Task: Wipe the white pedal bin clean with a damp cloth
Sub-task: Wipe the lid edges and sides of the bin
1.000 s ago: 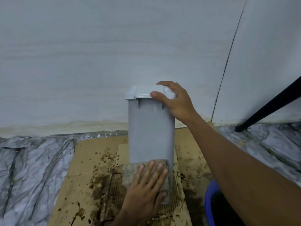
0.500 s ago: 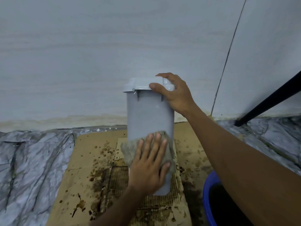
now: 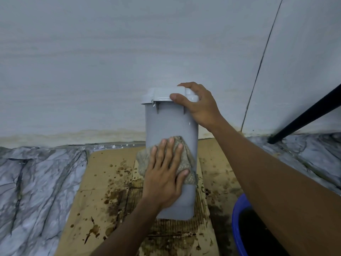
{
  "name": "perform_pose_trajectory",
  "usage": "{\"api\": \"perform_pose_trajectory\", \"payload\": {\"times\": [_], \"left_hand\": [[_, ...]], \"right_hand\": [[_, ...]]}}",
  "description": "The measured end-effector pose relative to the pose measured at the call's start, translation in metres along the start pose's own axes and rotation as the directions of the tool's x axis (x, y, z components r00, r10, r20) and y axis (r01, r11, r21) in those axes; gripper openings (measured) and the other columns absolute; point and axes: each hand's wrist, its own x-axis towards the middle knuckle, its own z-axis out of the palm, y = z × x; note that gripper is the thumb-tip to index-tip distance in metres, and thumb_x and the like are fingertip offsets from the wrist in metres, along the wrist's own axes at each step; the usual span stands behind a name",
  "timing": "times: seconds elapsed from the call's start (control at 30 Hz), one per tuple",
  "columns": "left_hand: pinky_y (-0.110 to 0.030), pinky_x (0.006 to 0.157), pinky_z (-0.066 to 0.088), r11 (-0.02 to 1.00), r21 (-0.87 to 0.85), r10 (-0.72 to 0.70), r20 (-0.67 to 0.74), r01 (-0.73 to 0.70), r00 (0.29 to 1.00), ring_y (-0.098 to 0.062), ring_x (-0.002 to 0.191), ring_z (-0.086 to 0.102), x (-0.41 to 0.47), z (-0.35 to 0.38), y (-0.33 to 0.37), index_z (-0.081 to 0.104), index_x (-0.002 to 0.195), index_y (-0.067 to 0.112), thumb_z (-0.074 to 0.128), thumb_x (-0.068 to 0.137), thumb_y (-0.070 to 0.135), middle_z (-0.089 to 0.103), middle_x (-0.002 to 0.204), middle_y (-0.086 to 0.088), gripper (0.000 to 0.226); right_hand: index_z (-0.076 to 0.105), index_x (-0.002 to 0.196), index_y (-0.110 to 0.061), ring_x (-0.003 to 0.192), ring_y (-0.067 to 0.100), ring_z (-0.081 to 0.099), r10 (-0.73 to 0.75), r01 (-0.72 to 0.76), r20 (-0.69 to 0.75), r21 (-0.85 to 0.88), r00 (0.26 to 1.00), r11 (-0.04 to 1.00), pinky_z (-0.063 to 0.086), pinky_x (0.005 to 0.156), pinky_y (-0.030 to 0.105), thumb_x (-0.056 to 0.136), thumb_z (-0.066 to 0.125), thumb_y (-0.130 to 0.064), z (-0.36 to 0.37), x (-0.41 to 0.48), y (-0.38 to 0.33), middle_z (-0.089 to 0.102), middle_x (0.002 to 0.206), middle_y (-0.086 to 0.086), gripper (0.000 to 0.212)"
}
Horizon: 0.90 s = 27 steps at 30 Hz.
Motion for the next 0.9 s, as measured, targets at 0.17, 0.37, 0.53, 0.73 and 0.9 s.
{"api": "perform_pose_trajectory", "payload": {"times": [0.17,0.37,0.53,0.73,0.9], "left_hand": [[-0.053,0.128,0.008,0.995,-0.043,-0.086,-0.007,0.086,0.996,-0.034,0.157,0.013,-0.044,0.019,0.018,0.014,0.163,0.010,0.028,0.108,0.046,0.011,0.170,-0.016,0.067],[-0.048,0.128,0.007,0.986,-0.065,-0.147,0.059,0.151,0.987,-0.031,0.158,0.012,-0.108,0.036,0.035,0.011,0.164,0.017,0.027,0.108,0.049,0.008,0.172,-0.007,0.067],[-0.050,0.128,0.006,0.980,-0.093,-0.175,0.001,0.175,0.984,-0.033,0.158,0.011,-0.060,0.021,0.028,0.012,0.164,0.014,0.029,0.107,0.047,0.008,0.171,-0.012,0.068],[-0.054,0.127,0.008,0.961,-0.095,-0.266,-0.058,0.260,0.962,-0.033,0.158,0.007,-0.005,0.007,0.027,0.019,0.162,0.010,0.034,0.106,0.045,0.010,0.171,-0.014,0.068],[-0.054,0.127,0.012,0.977,-0.055,-0.209,-0.054,0.206,0.976,-0.036,0.157,0.014,-0.051,0.028,0.034,0.022,0.161,0.010,0.035,0.104,0.046,0.013,0.170,-0.014,0.069]], "right_hand": [[0.070,0.104,-0.039,0.103,-0.004,0.060,-0.009,0.009,0.006,0.009,1.000,1.000,0.049,0.088,0.019,0.071,0.082,-0.056,-0.004,-0.001,0.003,0.063,0.117,-0.012,0.039],[0.069,0.107,-0.039,0.101,-0.008,0.058,-0.022,0.022,0.003,0.003,1.000,1.000,0.044,0.077,0.007,0.073,0.081,-0.055,0.000,-0.004,0.004,0.062,0.118,-0.011,0.039],[0.069,0.110,-0.036,0.097,-0.016,0.055,-0.034,0.034,-0.021,-0.009,0.999,0.999,0.041,0.073,0.001,0.076,0.081,-0.052,0.002,-0.005,0.004,0.062,0.119,-0.009,0.040],[0.067,0.110,-0.039,0.101,-0.011,0.056,-0.042,0.041,-0.023,-0.040,0.999,0.998,0.041,0.077,0.003,0.076,0.079,-0.057,0.001,-0.005,0.004,0.062,0.119,-0.009,0.041],[0.068,0.109,-0.039,0.103,-0.008,0.058,-0.044,0.043,-0.025,-0.029,0.999,0.999,0.043,0.079,0.006,0.075,0.080,-0.055,0.000,-0.007,0.006,0.061,0.119,-0.010,0.039]]}}
